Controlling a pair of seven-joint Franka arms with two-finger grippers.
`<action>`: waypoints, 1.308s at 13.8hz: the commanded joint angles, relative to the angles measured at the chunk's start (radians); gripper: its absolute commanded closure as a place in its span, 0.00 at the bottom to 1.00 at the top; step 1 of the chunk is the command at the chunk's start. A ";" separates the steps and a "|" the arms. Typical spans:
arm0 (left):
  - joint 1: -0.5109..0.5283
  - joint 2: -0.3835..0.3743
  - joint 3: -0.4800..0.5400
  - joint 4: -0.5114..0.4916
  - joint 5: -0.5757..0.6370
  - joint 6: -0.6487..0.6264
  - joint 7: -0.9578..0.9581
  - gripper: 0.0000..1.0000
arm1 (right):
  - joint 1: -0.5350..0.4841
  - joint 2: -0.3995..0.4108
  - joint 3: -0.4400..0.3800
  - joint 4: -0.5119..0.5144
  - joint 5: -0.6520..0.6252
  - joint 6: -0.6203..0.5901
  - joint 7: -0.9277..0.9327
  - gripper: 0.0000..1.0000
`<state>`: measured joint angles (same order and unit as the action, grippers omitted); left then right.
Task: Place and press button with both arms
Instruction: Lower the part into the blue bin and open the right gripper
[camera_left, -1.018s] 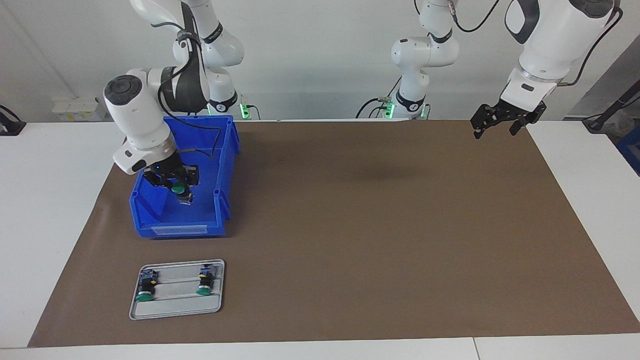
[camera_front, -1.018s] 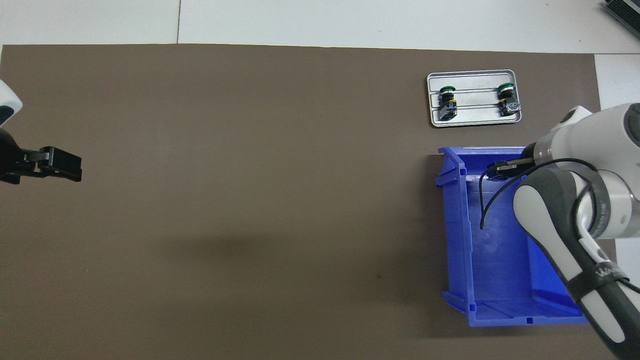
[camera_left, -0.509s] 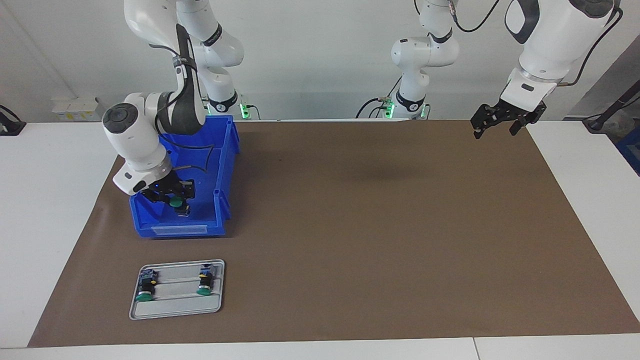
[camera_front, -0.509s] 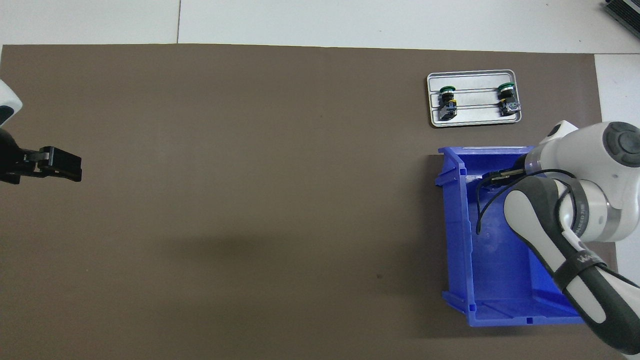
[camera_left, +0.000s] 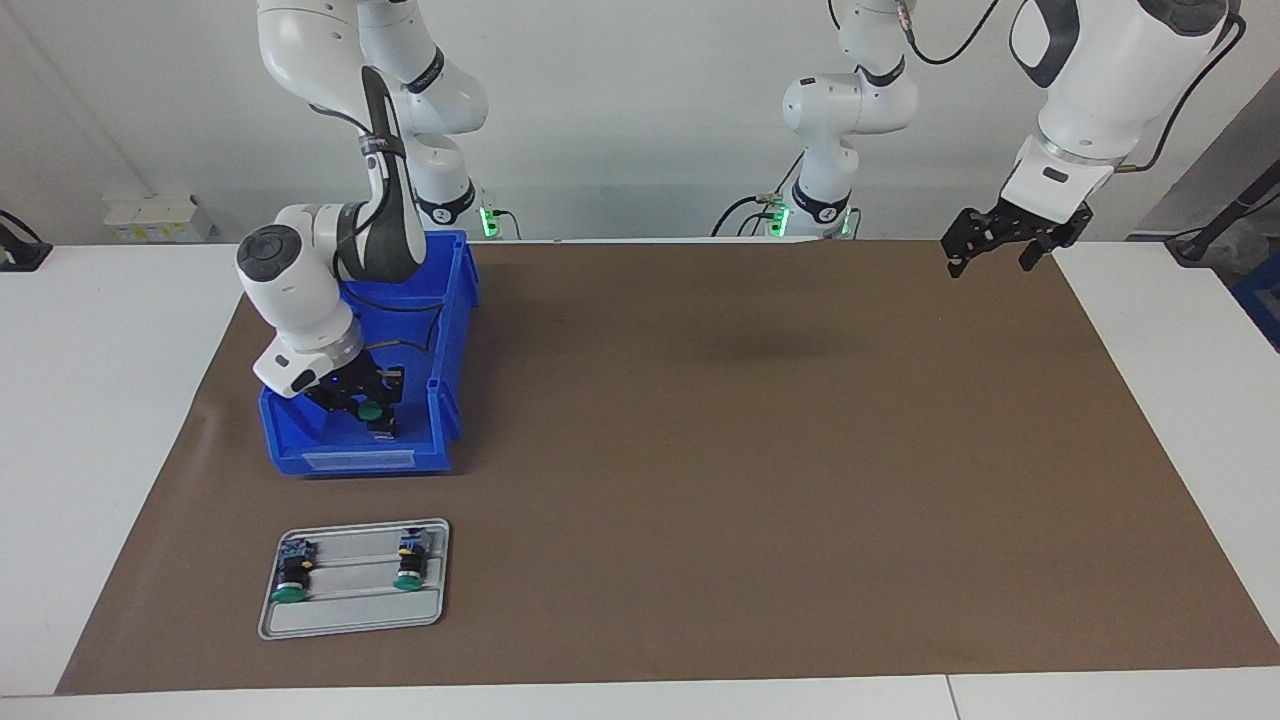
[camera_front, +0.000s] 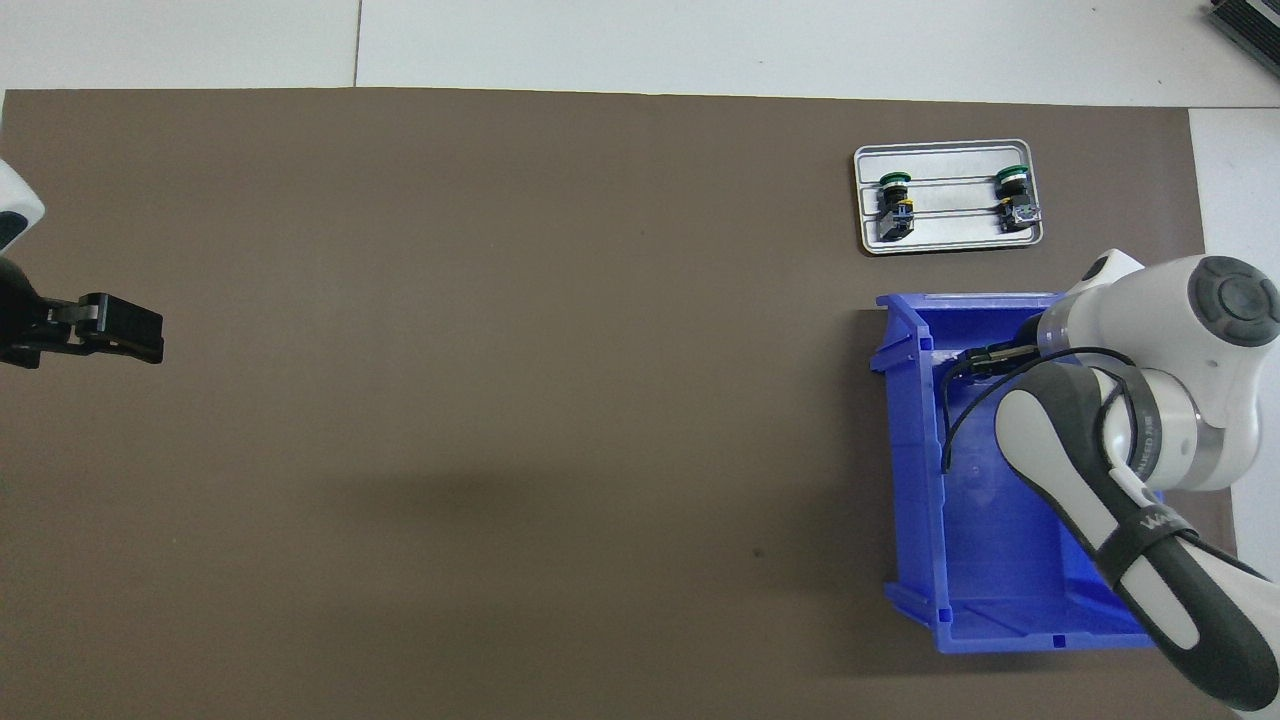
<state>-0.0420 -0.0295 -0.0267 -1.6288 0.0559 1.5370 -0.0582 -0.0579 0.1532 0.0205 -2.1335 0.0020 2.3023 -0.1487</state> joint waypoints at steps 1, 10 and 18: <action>0.014 -0.033 -0.007 -0.039 -0.010 0.012 -0.002 0.00 | -0.002 -0.015 0.006 -0.010 0.039 0.022 0.013 0.17; 0.014 -0.033 -0.007 -0.039 -0.010 0.012 -0.002 0.00 | 0.003 -0.176 0.007 0.140 0.035 -0.217 0.211 0.03; 0.014 -0.033 -0.007 -0.039 -0.010 0.012 -0.002 0.00 | 0.007 -0.129 0.009 0.581 0.007 -0.619 0.275 0.03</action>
<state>-0.0420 -0.0295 -0.0267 -1.6288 0.0559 1.5370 -0.0582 -0.0455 -0.0228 0.0241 -1.6561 0.0191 1.7613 0.1072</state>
